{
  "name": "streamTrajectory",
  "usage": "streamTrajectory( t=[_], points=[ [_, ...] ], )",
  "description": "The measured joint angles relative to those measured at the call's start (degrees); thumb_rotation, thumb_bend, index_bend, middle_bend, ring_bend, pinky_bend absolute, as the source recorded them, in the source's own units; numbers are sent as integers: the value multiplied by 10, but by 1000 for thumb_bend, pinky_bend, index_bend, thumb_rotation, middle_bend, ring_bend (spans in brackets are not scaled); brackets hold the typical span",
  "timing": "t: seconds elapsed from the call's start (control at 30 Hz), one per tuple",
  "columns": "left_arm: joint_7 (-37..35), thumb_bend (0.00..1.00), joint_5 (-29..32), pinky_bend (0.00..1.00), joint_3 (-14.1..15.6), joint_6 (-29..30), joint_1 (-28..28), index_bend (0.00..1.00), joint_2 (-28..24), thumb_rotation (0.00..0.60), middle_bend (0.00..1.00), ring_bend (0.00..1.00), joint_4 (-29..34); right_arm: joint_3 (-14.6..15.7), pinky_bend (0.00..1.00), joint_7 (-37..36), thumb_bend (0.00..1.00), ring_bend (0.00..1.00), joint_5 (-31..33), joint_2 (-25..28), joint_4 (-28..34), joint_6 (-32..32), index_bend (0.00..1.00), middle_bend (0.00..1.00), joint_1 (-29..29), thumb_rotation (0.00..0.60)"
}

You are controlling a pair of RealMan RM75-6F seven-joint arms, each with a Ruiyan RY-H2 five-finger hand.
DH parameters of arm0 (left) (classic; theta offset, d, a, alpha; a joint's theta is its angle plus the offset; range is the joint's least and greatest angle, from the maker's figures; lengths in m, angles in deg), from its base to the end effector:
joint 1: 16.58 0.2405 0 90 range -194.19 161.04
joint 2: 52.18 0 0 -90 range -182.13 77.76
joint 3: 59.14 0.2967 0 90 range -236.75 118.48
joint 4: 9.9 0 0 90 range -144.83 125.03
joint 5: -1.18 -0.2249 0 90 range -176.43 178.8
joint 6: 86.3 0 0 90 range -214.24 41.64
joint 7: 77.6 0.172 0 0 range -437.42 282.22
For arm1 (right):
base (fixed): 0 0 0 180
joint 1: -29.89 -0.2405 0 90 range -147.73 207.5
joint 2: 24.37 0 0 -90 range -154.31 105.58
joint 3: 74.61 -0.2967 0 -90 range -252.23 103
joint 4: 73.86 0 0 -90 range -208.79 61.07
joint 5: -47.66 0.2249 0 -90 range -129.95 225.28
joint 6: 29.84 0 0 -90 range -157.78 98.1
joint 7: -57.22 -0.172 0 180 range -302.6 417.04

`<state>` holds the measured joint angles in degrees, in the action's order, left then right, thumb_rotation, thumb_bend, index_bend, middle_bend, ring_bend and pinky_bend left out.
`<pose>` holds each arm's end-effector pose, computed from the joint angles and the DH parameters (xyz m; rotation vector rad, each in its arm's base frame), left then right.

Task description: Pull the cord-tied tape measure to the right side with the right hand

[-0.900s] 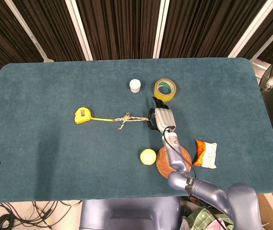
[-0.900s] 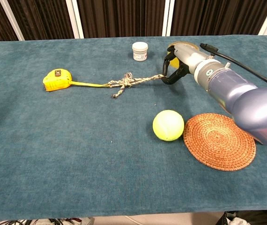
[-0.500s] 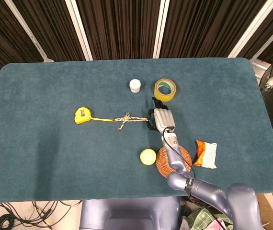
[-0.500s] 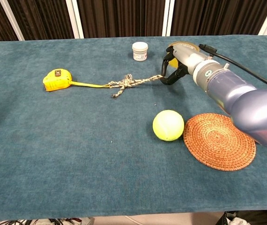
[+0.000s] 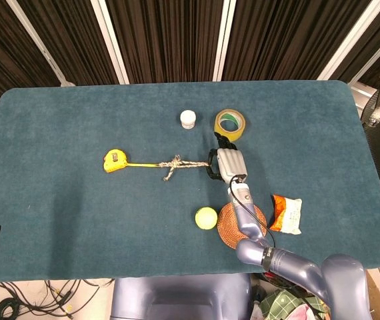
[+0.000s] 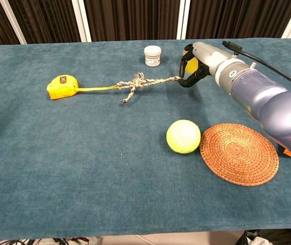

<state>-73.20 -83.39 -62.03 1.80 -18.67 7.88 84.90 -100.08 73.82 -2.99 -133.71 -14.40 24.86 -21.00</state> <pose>-0.3584 0.1958 0.1945 -1.3416 -0.8220 -0.8125 -0.1318 -0.4770 -0.0931 1.4723 -1.1882 1.0634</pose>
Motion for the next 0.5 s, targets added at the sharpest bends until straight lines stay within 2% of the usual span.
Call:
streamTrajectory(
  t=[0.3, 0.5],
  points=[
    [1, 304, 0, 0, -1, 0, 0, 106, 0, 600, 0, 0, 0, 0, 141, 4, 451, 42, 12, 5, -4, 0, 640, 0, 3, 600],
    [0, 304, 4, 0, -2, -1, 0, 106, 0, 600, 0, 0, -2, 0, 141, 14, 451, 42, 10, 27, -6, 1, 640, 0, 4, 600]
  ],
)
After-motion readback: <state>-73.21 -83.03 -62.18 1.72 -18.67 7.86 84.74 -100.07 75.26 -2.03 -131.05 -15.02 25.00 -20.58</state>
